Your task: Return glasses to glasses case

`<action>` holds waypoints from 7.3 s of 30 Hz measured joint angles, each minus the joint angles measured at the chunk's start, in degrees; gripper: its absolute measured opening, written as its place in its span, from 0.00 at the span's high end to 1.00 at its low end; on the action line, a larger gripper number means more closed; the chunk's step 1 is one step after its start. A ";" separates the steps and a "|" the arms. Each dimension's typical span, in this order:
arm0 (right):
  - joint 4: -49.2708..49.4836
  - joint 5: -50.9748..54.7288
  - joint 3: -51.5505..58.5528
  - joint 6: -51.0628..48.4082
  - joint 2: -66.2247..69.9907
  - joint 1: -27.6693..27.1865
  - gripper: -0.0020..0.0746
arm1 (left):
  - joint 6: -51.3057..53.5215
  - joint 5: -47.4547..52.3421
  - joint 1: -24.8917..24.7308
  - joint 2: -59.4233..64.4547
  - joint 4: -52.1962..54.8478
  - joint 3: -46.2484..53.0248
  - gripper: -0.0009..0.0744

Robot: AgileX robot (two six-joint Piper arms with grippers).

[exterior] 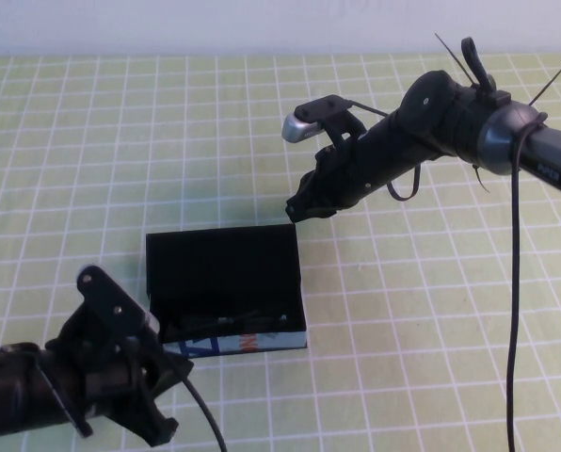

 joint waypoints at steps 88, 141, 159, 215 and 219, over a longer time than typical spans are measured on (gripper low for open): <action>3.43 21.02 -2.95 -12.92 -1.98 7.02 0.99 | -3.43 -16.63 -12.06 9.00 -0.65 -7.17 0.99; -36.12 16.93 8.90 33.31 -48.00 11.06 0.99 | -111.64 24.55 4.05 -45.87 97.88 -30.60 0.99; -44.15 -15.20 68.63 35.97 -97.85 11.06 0.99 | -116.92 10.73 4.05 -65.52 89.69 -5.58 0.99; -44.45 -27.02 90.16 41.94 -111.37 11.06 1.00 | -131.49 -7.48 8.09 -81.50 102.87 24.82 0.99; -44.45 -27.02 90.16 41.94 -111.37 11.06 1.00 | -124.74 -7.04 8.09 -81.50 98.21 24.82 0.99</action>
